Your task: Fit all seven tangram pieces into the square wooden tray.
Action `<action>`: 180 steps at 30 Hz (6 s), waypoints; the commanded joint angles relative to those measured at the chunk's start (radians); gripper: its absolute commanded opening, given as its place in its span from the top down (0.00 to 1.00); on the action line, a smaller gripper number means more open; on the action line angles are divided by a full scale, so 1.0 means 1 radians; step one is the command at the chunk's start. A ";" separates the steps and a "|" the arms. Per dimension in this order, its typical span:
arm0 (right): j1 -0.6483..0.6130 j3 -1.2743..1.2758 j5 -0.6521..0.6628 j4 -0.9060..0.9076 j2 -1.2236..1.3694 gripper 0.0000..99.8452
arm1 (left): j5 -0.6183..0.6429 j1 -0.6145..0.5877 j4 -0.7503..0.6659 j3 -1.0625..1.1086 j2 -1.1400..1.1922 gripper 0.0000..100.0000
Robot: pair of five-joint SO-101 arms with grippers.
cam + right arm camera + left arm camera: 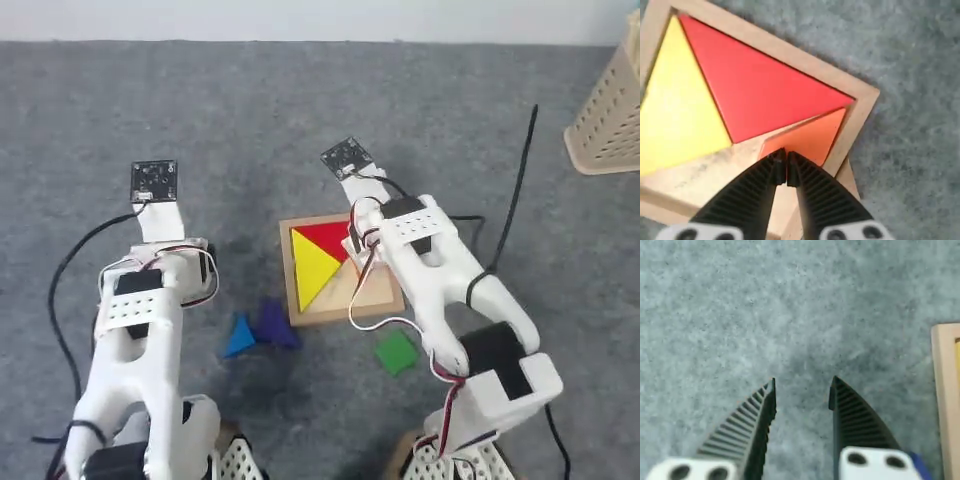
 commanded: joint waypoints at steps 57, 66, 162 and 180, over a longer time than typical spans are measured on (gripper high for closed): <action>-0.226 0.226 -0.003 0.031 -0.243 0.99 | -0.014 -0.002 -0.041 -0.002 -0.034 0.84; -0.331 0.219 -0.015 -0.010 -0.255 0.99 | -0.014 0.005 -0.041 -0.002 -0.034 0.84; 0.274 -0.051 0.060 0.071 0.085 0.80 | -0.018 0.048 -0.097 0.053 -0.032 0.84; 0.271 -0.071 0.252 -0.010 0.097 0.80 | -0.018 0.048 -0.097 0.053 -0.032 0.84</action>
